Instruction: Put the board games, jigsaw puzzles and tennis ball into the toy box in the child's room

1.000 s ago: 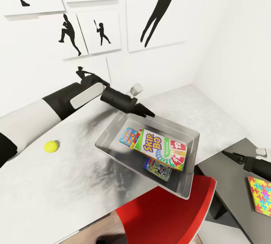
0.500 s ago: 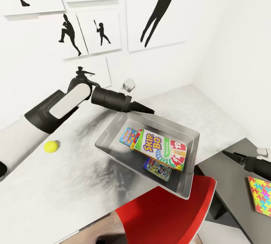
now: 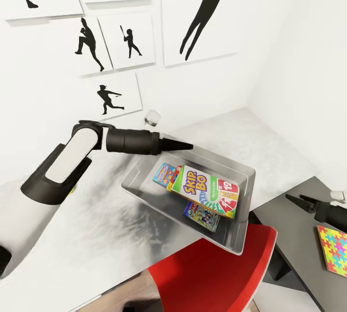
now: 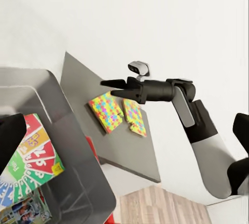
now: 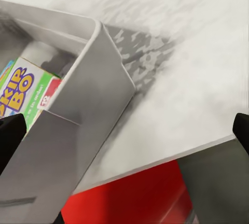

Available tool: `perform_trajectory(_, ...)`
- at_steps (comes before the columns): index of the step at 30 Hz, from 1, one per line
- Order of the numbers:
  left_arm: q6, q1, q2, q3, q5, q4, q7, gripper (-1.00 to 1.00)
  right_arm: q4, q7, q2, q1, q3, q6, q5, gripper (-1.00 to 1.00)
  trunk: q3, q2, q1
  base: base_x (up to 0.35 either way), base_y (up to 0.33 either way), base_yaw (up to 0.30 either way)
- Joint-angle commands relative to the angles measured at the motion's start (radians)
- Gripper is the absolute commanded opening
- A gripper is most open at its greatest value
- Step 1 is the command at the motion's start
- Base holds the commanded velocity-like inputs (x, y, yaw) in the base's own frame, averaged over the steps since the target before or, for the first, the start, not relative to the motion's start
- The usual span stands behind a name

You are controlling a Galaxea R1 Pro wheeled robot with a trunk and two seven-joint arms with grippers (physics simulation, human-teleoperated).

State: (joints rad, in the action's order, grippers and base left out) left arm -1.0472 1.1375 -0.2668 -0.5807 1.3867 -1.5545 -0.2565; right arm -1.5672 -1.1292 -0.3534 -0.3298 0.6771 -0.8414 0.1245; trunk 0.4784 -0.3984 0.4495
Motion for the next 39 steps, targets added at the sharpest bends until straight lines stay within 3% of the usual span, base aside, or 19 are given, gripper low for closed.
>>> perform_trajectory(1, 0.000, -0.027, 0.009, 0.019, -0.007, -0.011, -0.002, 1.00, -0.004, -0.014, 0.001, 0.000, 0.002, -0.003, 0.002, 1.00, 0.001, -0.002, 0.001, 0.000, 0.000, 0.000)
perform_trajectory(7, 0.030, -0.105, 0.037, 0.058, -0.011, -0.031, 0.019, 1.00, -0.017, -0.045, 0.003, 0.003, 0.012, 0.001, 0.003, 1.00, 0.001, -0.002, 0.001, 0.000, 0.000, 0.000)
perform_trajectory(9, 0.069, -0.147, 0.053, 0.073, -0.014, -0.039, 0.029, 1.00, -0.027, -0.060, 0.003, 0.006, 0.022, 0.002, 0.003, 1.00, 0.001, -0.002, 0.001, 0.000, 0.000, 0.000)
perform_trajectory(18, 0.187, -0.230, 0.075, 0.091, -0.018, -0.049, 0.027, 1.00, -0.039, -0.082, 0.004, 0.014, 0.055, 0.003, 0.003, 1.00, 0.001, -0.002, 0.001, 0.000, 0.000, 0.000)
perform_trajectory(24, 0.265, -0.300, 0.103, 0.096, -0.019, -0.053, 0.012, 1.00, -0.043, -0.096, 0.006, 0.018, 0.073, 0.003, 0.003, 1.00, 0.001, -0.002, 0.001, 0.000, 0.000, 0.000)
perform_trajectory(32, 0.297, -0.328, 0.120, 0.098, -0.019, -0.054, -0.010, 1.00, -0.044, -0.101, 0.013, 0.019, 0.074, 0.006, 0.002, 1.00, 0.001, -0.002, 0.001, 0.000, 0.000, 0.000)
perform_trajectory(39, 0.312, -0.361, 0.163, 0.091, -0.020, -0.054, -0.021, 1.00, -0.045, -0.098, 0.029, 0.019, 0.070, 0.009, -0.001, 1.00, 0.001, -0.002, 0.001, 0.000, 0.000, 0.000)
